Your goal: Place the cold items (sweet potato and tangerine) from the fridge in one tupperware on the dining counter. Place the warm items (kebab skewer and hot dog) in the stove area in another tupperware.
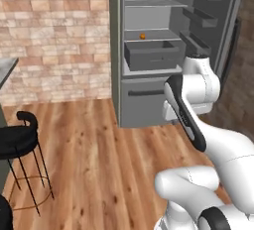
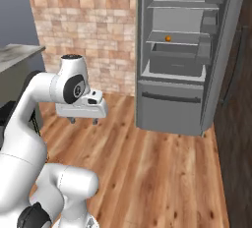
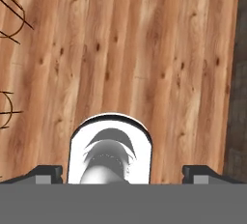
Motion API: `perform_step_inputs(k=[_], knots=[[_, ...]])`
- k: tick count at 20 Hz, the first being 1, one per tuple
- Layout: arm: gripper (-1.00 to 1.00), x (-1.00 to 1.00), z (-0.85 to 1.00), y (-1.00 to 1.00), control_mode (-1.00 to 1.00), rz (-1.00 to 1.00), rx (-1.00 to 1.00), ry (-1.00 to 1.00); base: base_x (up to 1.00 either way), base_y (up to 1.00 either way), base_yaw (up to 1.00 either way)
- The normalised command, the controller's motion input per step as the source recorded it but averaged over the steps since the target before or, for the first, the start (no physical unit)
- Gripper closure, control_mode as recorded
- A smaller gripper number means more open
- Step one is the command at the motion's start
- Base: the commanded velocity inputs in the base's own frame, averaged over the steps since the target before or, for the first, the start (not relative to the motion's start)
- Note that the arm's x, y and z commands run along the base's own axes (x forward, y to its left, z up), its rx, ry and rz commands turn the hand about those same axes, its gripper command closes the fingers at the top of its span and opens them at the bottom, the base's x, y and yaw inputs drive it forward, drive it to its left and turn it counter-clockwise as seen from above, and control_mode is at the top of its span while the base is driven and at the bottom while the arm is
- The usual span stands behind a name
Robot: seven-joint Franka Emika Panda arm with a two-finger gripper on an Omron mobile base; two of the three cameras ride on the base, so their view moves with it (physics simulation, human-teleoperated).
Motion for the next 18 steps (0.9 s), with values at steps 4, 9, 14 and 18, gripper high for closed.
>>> perform_step_inputs(k=[4,9,14,18], knots=[[-1.0,0.0,0.0,0.0,1.0,0.0,0.0,0.0,0.99,-0.01,-0.24],[-1.0,0.0,0.0,0.0,1.0,0.0,0.0,0.0,1.0,0.0,-0.34],[-1.0,0.0,0.0,0.0,1.0,0.0,0.0,0.0,1.0,0.0,-0.26],[-1.0,0.0,0.0,0.0,1.0,0.0,0.0,0.0,1.0,0.01,-0.1]])
